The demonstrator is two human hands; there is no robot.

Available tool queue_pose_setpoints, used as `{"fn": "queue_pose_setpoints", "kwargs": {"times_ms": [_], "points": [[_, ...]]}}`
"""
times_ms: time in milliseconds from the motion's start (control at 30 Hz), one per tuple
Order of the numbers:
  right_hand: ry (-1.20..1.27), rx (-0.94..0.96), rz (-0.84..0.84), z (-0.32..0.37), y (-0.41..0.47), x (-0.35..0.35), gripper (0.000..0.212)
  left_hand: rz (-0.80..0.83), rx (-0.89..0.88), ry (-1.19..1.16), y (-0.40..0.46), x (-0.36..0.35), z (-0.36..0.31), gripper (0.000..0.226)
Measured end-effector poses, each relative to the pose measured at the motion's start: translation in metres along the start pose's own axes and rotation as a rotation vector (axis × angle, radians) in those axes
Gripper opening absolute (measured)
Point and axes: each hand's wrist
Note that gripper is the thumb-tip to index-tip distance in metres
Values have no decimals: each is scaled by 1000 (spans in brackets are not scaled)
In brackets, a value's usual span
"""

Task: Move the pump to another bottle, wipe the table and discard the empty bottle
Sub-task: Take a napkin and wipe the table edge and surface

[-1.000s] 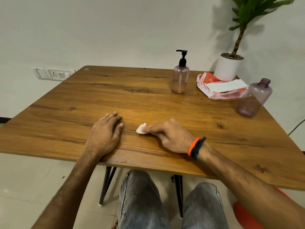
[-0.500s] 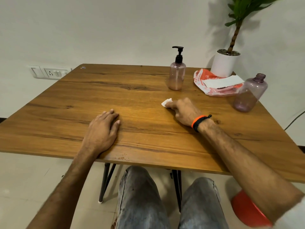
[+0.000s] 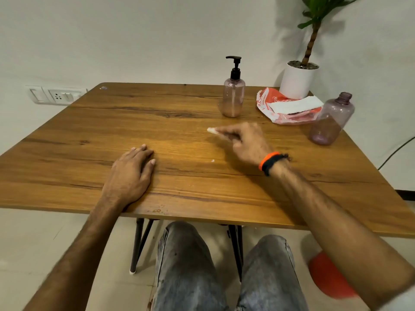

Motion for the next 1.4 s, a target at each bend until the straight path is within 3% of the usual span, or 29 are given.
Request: {"fn": "queue_pose_setpoints", "kwargs": {"times_ms": [133, 333, 467, 700, 800, 900, 1000, 1133, 1400], "points": [[-125, -68, -171, -18, 44, 5, 45, 3, 3, -3, 0, 1, -1, 47], [-421, -79, 56, -40, 59, -9, 52, -7, 0, 6, -1, 1, -4, 46], [-398, -56, 108, -40, 45, -13, 53, -11, -1, 10, -1, 1, -4, 46], [-291, 278, 247, 9, -54, -32, 52, -8, -2, 2, 0, -1, -2, 47], [-159, 331, 324, 18, -73, -34, 50, -11, 3, 8, 0, -1, -2, 47], [61, 226, 321, 17, -61, -24, 45, -8, 5, 6, 0, -1, -2, 47], [176, 66, 102, 6, -24, -12, 37, -9, -1, -9, 0, -1, -1, 46], [-48, -91, -110, -19, 33, -7, 44, -7, -7, -9, 0, -1, 1, 46], [-317, -73, 95, -40, 42, -11, 50, -14, -8, 9, 2, -4, 8, 47]]}}
Point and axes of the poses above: each hand's wrist, its own y-axis towards the middle knuckle, its own x-axis out of the back of the hand, z = x × y, and after that the axes turned 8 degrees about -x, right-handed
